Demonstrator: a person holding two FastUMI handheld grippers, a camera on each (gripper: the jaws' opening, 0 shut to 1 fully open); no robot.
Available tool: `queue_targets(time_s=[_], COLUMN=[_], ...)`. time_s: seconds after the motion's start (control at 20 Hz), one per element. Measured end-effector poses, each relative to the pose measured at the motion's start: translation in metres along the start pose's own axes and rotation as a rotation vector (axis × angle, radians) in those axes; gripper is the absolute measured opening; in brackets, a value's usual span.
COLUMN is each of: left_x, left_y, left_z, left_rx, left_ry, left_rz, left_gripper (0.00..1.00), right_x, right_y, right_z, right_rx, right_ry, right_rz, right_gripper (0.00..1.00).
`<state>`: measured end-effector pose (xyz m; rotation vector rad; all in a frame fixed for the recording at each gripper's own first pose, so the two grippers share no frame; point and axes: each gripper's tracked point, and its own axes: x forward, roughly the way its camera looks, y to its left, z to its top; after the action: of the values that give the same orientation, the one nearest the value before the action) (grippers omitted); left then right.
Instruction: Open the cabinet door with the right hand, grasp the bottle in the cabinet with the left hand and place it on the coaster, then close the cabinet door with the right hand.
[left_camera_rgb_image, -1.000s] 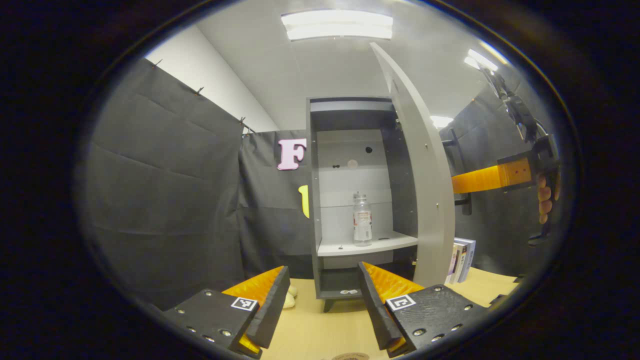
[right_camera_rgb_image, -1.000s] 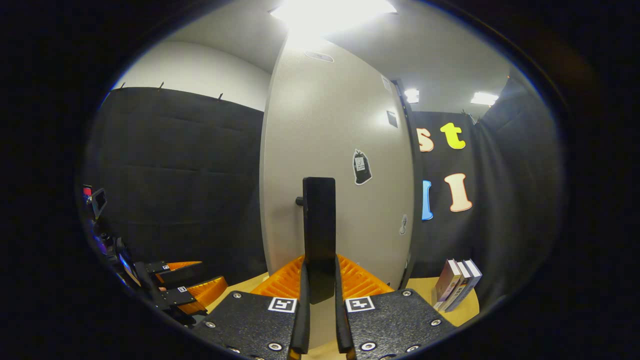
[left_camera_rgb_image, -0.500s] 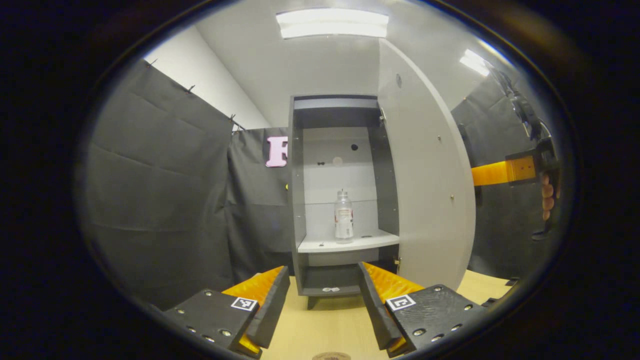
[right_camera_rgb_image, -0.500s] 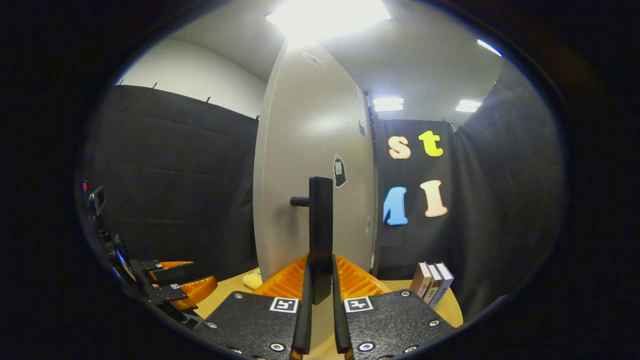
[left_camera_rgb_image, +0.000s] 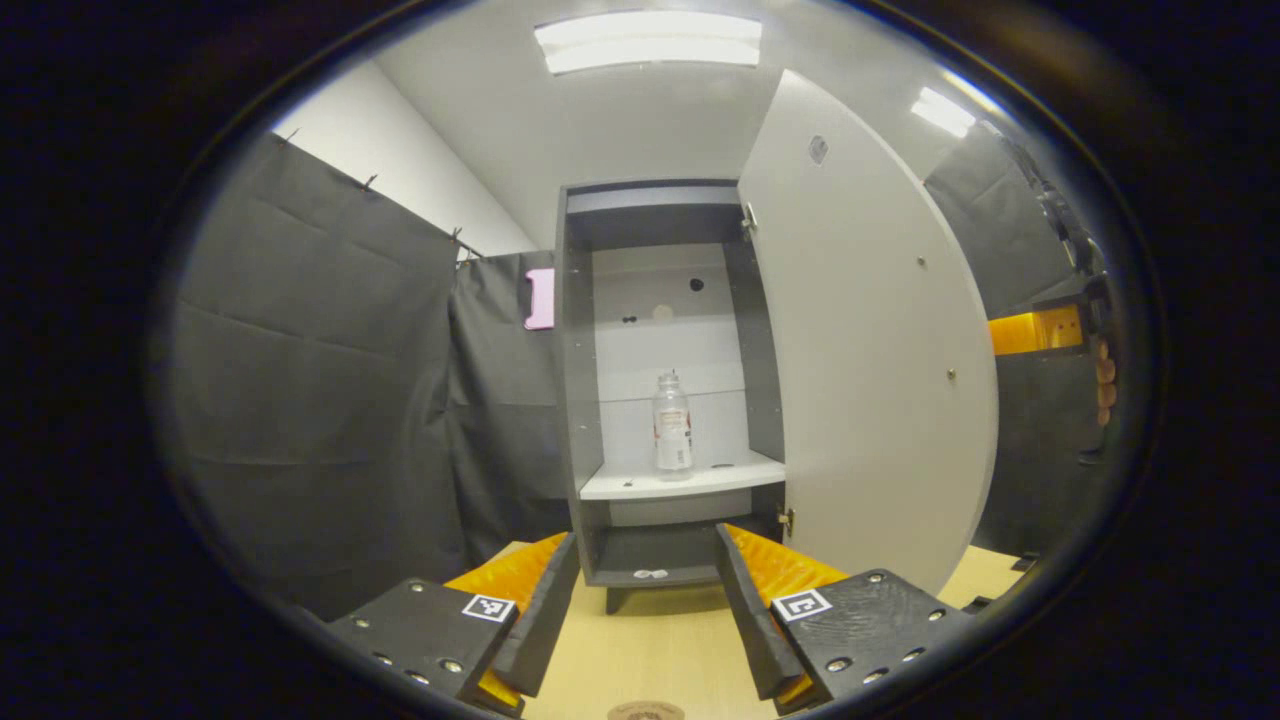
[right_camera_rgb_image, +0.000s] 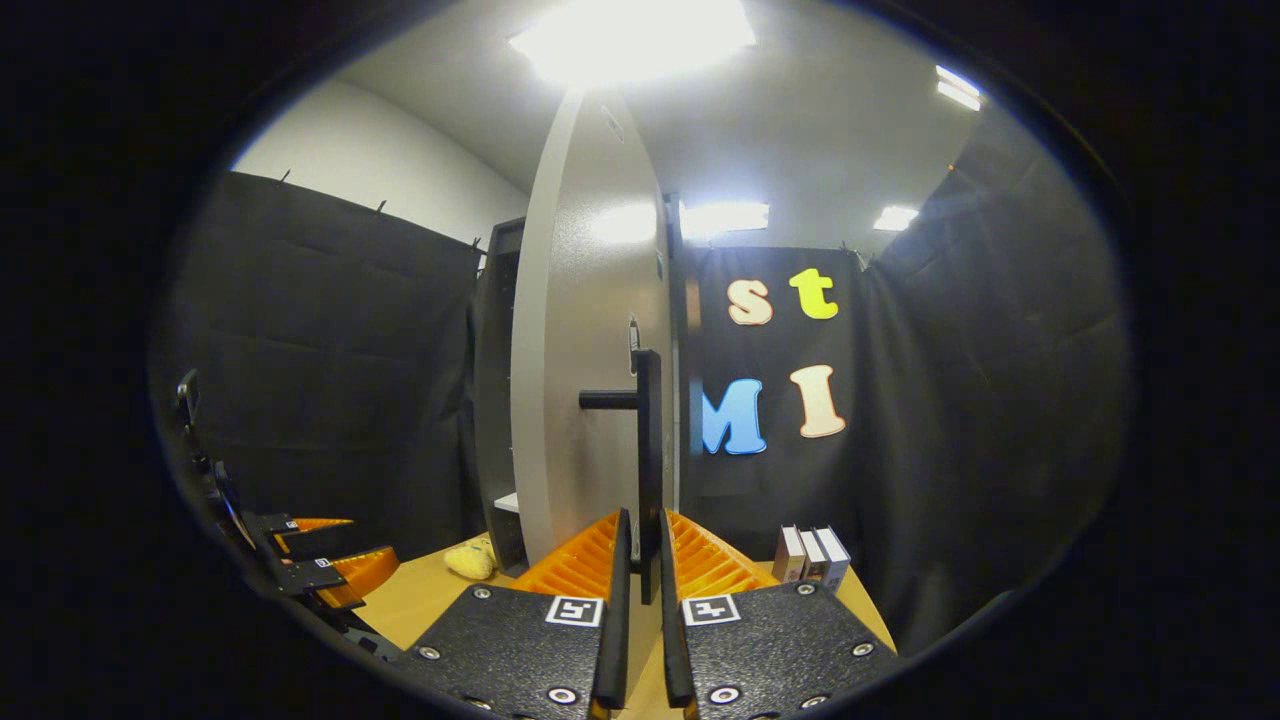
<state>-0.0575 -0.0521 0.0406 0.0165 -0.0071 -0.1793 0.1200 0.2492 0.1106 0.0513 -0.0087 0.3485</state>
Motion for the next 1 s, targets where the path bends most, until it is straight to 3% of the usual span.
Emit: queue_targets(time_s=[0.1, 0.15, 0.3, 0.4, 0.45, 0.55, 0.6, 0.8, 1.0], left_x=[0.008, 0.013, 0.039, 0.06, 0.072, 0.096, 0.108, 0.157, 0.211], left_y=[-0.01, -0.015, -0.025, -0.03, -0.036, -0.043, -0.044, -0.04, -0.036], left_z=[0.0, 0.002, 0.006, 0.01, 0.011, 0.012, 0.014, 0.022, 0.024], left_rx=[0.0, -0.001, -0.011, -0.024, -0.036, -0.06, -0.075, -0.129, -0.119], left_ry=[0.008, 0.012, 0.016, 0.015, 0.014, 0.015, 0.017, 0.01, -0.003], left_rz=[-0.026, -0.038, -0.072, -0.101, -0.126, -0.159, -0.167, -0.194, -0.207], left_gripper=[0.75, 0.81, 0.77, 0.78, 0.78, 0.78, 0.81, 0.78, 0.77], right_x=[-0.002, -0.004, -0.011, -0.012, -0.014, -0.022, -0.027, -0.04, -0.052], right_y=[0.011, 0.011, 0.001, -0.007, -0.012, -0.026, -0.034, -0.052, -0.064], right_z=[-0.001, -0.001, -0.001, -0.006, -0.01, -0.016, -0.019, -0.026, -0.031], right_rx=[0.049, 0.055, 0.044, 0.031, 0.03, 0.007, -0.008, -0.01, 0.0], right_ry=[0.003, 0.008, 0.009, 0.021, 0.036, 0.068, 0.082, 0.113, 0.139], right_rz=[0.03, 0.029, -0.001, -0.032, -0.052, -0.117, -0.159, -0.279, -0.384], right_gripper=[0.14, 0.14, 0.19, 0.36, 0.64, 0.96, 0.96, 0.96, 0.96])
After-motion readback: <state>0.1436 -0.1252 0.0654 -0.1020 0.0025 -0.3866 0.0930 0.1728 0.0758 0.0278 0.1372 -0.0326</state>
